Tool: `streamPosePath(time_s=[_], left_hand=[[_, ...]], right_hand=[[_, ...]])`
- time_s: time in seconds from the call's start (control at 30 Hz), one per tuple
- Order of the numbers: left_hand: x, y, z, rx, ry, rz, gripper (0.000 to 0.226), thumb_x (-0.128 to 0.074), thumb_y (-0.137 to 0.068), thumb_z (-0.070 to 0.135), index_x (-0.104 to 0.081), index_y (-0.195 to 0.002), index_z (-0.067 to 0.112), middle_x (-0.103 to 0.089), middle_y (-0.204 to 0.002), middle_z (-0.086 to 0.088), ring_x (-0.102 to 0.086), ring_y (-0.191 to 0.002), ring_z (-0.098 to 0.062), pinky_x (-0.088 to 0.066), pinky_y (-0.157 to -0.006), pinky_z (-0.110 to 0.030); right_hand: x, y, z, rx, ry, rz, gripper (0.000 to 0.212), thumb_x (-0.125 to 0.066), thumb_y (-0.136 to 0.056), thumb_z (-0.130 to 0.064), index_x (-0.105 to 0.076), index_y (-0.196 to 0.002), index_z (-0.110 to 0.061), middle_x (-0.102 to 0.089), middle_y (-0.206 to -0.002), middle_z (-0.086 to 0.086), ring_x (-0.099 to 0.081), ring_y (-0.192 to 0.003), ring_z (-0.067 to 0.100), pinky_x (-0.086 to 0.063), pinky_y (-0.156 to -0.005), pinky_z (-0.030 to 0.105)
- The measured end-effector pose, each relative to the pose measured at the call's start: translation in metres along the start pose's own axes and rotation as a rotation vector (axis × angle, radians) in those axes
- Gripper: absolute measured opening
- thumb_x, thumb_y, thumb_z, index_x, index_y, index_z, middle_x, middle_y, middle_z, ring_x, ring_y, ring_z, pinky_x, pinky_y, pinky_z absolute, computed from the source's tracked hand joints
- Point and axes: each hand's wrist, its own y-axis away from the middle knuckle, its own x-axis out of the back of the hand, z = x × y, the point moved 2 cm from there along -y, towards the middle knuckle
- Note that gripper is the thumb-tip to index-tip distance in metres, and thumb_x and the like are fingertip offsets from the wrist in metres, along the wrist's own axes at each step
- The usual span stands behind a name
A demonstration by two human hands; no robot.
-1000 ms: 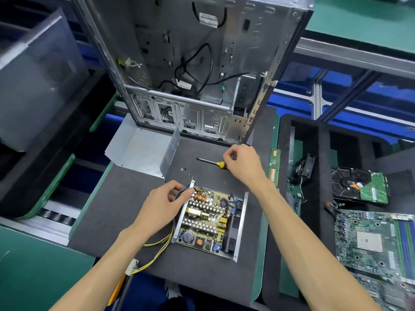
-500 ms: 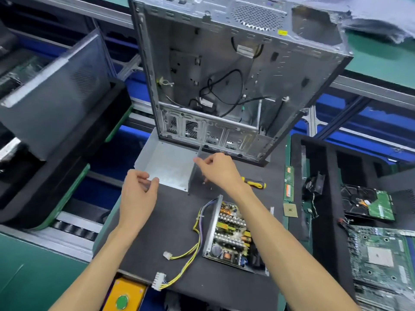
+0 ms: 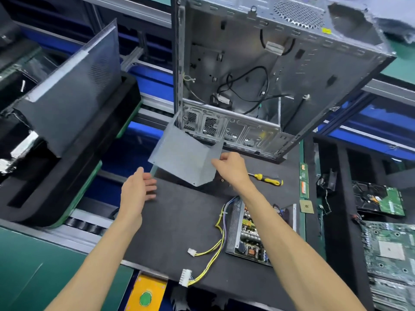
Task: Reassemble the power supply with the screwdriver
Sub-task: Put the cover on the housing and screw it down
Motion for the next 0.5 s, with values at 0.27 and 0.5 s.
streamPosePath(time_s=[0.27,0.5], left_hand=[[-0.002,0.020,0.022,-0.191,0.200,-0.108,0.030,-0.041,-0.105,0.038,-0.063,-0.122,0.025,-0.071,-0.121,0.003,-0.066,-0.115,-0.009,-0.051,-0.095,-0.031],[-0.048,0.087,0.054,-0.455,0.122,-0.488,0.045,-0.034,-0.103,0.046,-0.067,-0.128,0.029,-0.068,-0.133,0.006,-0.060,-0.127,-0.009,-0.041,-0.107,-0.034]], right_hand=[[0.021,0.023,-0.003,-0.144,-0.527,-0.402,0.011,-0.062,-0.078,-0.013,-0.059,-0.088,-0.009,-0.059,-0.076,0.010,-0.057,-0.065,0.018,-0.038,-0.054,0.026],[0.048,0.055,0.035,-0.211,-0.513,-0.653,0.076,-0.037,-0.109,-0.015,-0.070,-0.041,-0.021,-0.061,-0.046,-0.012,-0.058,-0.040,-0.003,-0.041,-0.039,0.012]])
